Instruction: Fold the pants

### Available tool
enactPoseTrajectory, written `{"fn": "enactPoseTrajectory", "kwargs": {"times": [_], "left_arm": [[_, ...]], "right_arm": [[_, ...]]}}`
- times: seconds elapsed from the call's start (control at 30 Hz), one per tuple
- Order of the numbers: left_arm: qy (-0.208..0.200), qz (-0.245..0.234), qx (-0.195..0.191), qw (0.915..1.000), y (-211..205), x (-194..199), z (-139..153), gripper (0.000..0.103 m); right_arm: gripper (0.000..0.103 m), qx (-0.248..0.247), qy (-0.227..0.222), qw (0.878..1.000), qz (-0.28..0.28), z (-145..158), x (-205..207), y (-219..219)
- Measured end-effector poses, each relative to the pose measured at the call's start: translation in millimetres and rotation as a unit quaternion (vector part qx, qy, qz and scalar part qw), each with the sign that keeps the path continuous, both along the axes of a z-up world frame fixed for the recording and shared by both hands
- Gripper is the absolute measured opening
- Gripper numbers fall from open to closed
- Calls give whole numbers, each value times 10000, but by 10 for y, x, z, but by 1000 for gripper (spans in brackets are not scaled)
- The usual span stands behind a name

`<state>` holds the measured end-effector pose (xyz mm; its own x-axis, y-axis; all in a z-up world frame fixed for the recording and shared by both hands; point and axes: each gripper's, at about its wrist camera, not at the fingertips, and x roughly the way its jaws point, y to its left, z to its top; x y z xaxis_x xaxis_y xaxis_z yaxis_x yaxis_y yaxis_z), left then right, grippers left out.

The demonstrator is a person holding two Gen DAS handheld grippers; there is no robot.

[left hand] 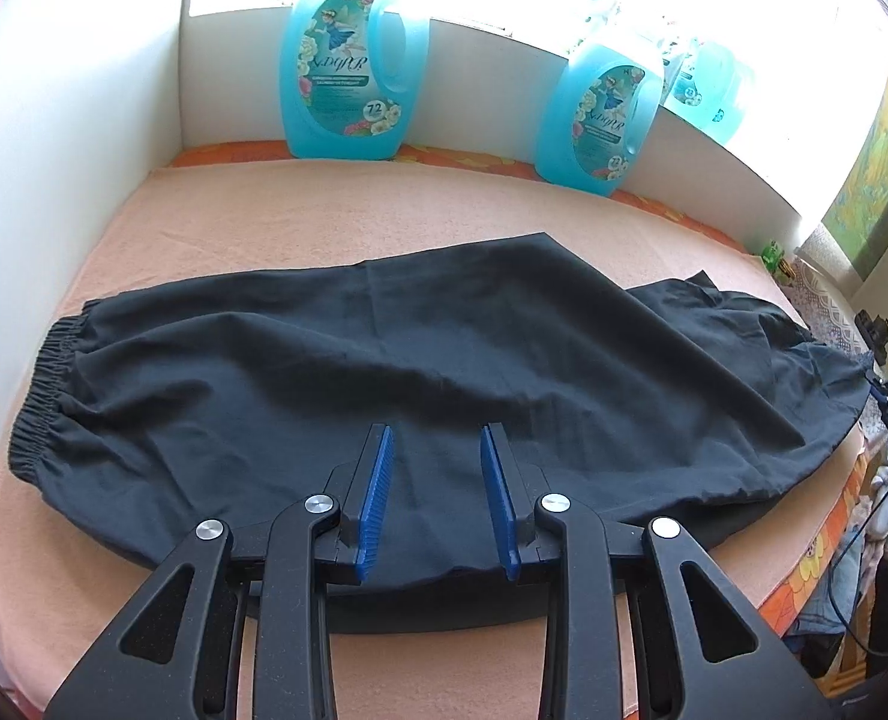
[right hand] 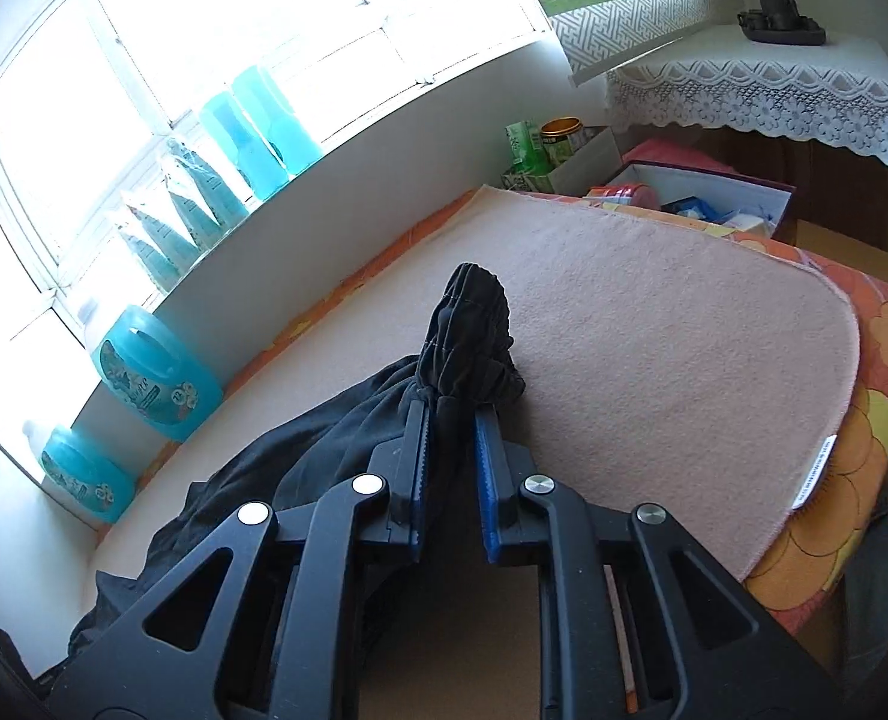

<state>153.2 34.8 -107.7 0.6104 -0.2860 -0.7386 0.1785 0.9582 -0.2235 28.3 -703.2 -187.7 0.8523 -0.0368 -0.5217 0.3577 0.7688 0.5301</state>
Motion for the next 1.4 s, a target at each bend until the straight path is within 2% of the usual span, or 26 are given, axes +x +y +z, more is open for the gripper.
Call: {"fn": "enactPoseTrajectory", "kwargs": {"times": [0.07,0.1,0.17,0.23,0.33,0.43,0.5,0.57,0.63,0.73,0.87,0.93,1.0,1.1,1.2,1.3,1.4], "left_arm": [[-26,129,14,9999,105,-21,13,29],[-54,221,10,9997,177,-36,34,29],[-146,484,1,9987,374,-101,97,29],[-222,799,-23,9966,596,-192,173,31],[-322,1329,-12,9906,941,-349,271,42],[-202,1699,85,9852,1180,-411,251,45],[-58,1803,138,9835,1253,-395,171,51],[105,1901,-64,9817,1315,-341,61,53],[275,1974,-352,9793,1358,-262,-48,53],[426,2230,-506,9726,1432,-134,-198,53],[296,2621,-713,9619,1528,-82,-284,50],[119,2657,-438,9630,1477,-70,-249,24],[-41,2507,-58,9680,1375,-52,-205,11],[-296,2311,224,9722,1261,-34,-105,9],[-554,2290,540,9703,1214,-13,4,9],[-258,2260,789,9706,1268,98,-68,9],[-157,2263,1022,9685,1252,110,-91,15]], "right_arm": [[17,205,280,9993,109,-140,38,-60],[23,368,432,9983,120,-220,27,-121],[27,543,549,9969,151,-276,4,-198],[32,369,520,9979,90,-231,-64,-200],[34,21,396,9990,198,-45,-143,-114],[35,-299,190,9983,466,177,-180,113],[46,-470,32,9964,702,303,-177,313],[52,-577,-134,9935,968,412,-160,531],[53,-613,-250,9900,1243,498,-132,727],[53,-611,-382,9851,1565,600,-93,953],[54,-814,-421,9768,1936,678,-35,1228],[54,-829,-433,9744,2044,682,-17,1319],[54,-803,-420,9732,2114,664,15,1384],[54,-868,-383,9700,2237,662,73,1481],[54,-1017,-395,9646,2399,731,153,1574],[54,-1240,-442,9559,2624,882,298,1670],[57,-1446,-401,9387,3105,1046,572,1799]]}}
